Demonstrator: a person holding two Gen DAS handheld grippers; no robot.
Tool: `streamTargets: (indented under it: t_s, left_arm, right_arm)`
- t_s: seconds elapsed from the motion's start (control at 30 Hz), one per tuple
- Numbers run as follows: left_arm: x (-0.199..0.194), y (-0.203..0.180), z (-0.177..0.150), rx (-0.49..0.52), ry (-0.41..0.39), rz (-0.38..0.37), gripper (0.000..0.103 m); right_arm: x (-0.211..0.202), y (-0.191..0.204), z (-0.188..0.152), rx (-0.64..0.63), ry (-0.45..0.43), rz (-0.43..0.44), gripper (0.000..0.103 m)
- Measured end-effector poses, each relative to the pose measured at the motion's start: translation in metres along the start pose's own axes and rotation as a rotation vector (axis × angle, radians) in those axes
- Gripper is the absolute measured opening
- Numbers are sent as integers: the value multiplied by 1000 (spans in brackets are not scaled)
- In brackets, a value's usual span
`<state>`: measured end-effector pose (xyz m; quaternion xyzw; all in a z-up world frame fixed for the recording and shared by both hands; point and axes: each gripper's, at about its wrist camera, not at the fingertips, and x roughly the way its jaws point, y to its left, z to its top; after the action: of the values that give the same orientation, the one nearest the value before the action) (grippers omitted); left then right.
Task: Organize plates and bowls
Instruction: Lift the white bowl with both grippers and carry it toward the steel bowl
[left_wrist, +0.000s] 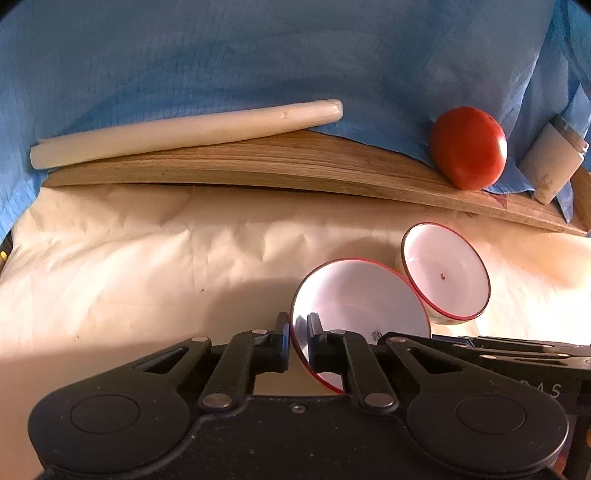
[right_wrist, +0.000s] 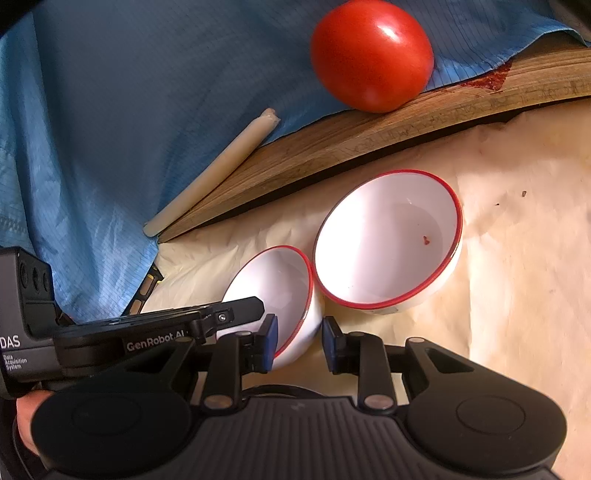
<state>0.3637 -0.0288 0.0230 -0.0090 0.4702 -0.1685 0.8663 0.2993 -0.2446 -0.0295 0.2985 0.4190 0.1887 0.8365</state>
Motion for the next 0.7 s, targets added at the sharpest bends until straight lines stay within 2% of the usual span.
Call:
streamTargets:
  t_s: [0.4, 0.7]
  left_arm:
    - [-9, 11, -9, -99, -28, -18, 6]
    - [-47, 17, -20, -130, -100, -17, 6]
  right_arm:
    - [-4, 7, -4, -37, -23, 3, 25]
    - [-19, 38, -8, -129, -64, 35, 24]
